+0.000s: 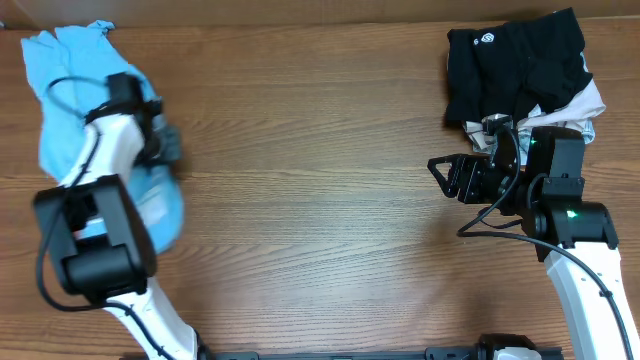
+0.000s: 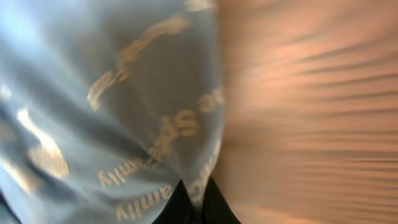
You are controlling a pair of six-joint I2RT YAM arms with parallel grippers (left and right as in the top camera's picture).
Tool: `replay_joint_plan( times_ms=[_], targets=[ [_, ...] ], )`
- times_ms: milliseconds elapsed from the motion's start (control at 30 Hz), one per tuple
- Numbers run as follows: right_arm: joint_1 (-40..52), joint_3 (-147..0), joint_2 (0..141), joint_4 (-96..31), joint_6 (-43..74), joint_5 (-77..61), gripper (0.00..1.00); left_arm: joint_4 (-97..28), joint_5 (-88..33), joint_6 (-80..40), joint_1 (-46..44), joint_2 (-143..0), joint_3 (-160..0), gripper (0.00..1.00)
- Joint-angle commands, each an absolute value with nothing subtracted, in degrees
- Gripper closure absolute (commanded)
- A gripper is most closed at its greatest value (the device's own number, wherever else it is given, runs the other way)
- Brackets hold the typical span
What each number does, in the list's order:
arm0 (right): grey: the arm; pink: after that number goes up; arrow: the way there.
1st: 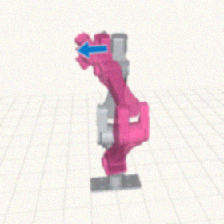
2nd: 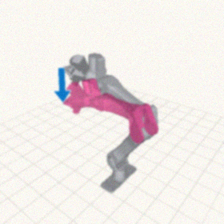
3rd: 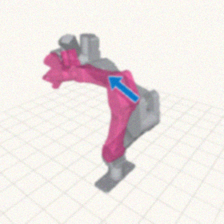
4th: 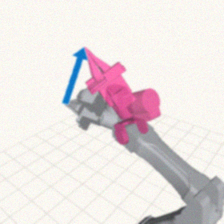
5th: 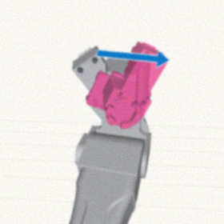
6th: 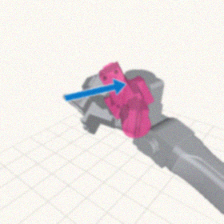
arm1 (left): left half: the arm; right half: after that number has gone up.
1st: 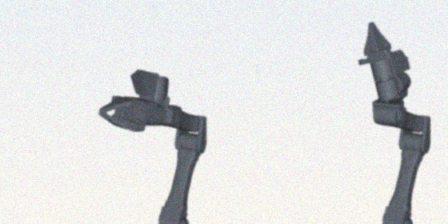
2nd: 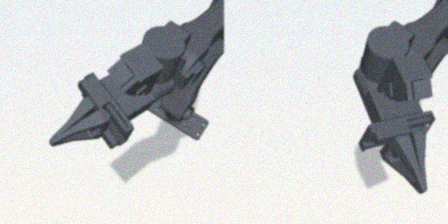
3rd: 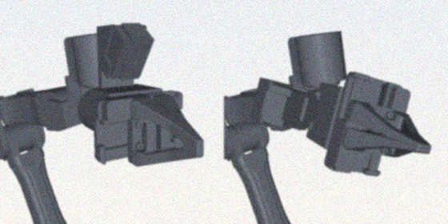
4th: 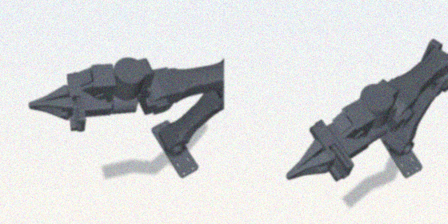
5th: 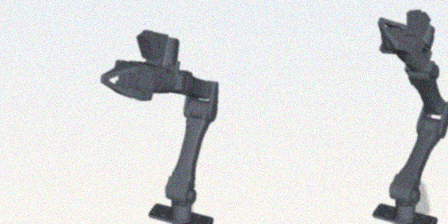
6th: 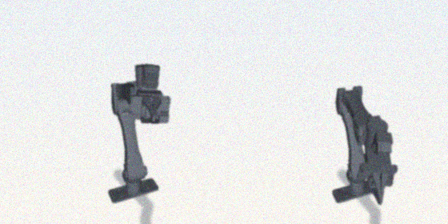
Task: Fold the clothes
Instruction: 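Drag the blue T-shirt rightward toward the right gripper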
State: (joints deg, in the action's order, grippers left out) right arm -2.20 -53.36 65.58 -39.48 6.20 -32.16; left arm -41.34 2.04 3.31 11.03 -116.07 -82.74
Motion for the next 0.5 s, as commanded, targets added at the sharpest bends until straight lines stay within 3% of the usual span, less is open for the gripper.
replay_joint_plan(
  times_ms=[0, 167, 367, 433, 467],
  targets=[
    [-1.87, -54.81, 65.67, -39.13, 6.09, -31.99, 0.37, -41.15, -8.93, -1.78, 3.11, -116.88, -85.91, 0.96],
    [-1.87, -54.81, 65.67, -39.13, 6.28, -31.99, 0.37, -31.70, -22.92, -8.60, -9.32, -116.90, -86.43, 0.96],
    [-1.87, -54.81, 65.67, -39.11, 6.28, -31.99, 0.37, -14.48, -23.29, -10.96, -22.81, -116.90, -86.43, 0.94],
    [-1.87, -54.81, 65.67, -39.05, 6.26, -31.99, 0.37, -8.23, -21.23, -10.94, -26.46, -116.90, -86.41, 0.80],
    [-1.87, -54.81, 65.67, -38.98, 6.28, -31.99, 0.37, -5.67, -19.84, -10.92, -27.88, -116.90, -86.43, 0.65]
  ],
)
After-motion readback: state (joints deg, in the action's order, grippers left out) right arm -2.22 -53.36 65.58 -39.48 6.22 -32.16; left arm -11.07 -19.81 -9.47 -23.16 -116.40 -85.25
